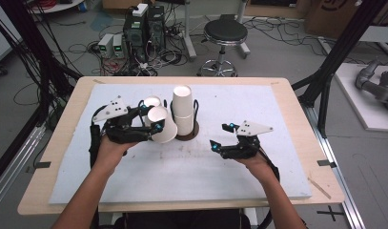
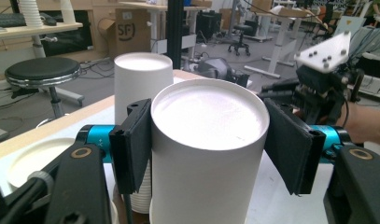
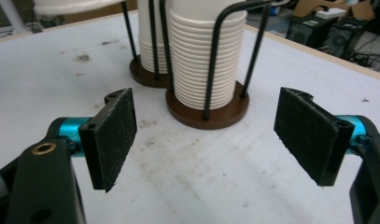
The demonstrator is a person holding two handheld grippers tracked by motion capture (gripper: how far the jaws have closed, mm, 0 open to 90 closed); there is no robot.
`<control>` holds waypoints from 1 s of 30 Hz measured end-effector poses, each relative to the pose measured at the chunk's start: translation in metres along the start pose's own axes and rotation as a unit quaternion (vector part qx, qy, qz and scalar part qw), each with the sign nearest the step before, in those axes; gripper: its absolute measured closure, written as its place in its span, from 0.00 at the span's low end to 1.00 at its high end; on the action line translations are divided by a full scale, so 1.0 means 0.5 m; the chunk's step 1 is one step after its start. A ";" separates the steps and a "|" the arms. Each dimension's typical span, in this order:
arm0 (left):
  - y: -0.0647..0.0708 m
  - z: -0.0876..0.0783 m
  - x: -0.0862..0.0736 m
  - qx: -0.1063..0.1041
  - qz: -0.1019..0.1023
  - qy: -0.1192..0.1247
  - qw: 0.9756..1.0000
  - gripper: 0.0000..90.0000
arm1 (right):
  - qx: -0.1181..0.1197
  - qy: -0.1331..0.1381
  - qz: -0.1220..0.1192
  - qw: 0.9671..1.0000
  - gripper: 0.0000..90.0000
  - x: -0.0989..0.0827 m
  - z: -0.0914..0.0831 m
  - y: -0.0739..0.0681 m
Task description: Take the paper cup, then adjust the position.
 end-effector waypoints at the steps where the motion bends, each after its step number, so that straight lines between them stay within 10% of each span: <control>1: 0.005 0.006 -0.009 0.000 0.001 -0.003 1.000 0.40 | -0.005 0.001 0.004 1.000 0.24 -0.001 -0.002 0.002; 30: 0.056 0.060 -0.078 -0.044 0.003 -0.017 0.999 0.40 | 0.094 0.029 -0.012 0.995 0.23 -0.001 -0.012 -0.046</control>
Point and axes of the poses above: each handheld gripper's, and its own axes: z roughly forward along the jaws, x roughly out of its top, y roughly to its right, the point moved 2 cm from there along z, roughly forward along the jaws, and after that the axes turned 8 degrees about x, right-handed, at the moved point
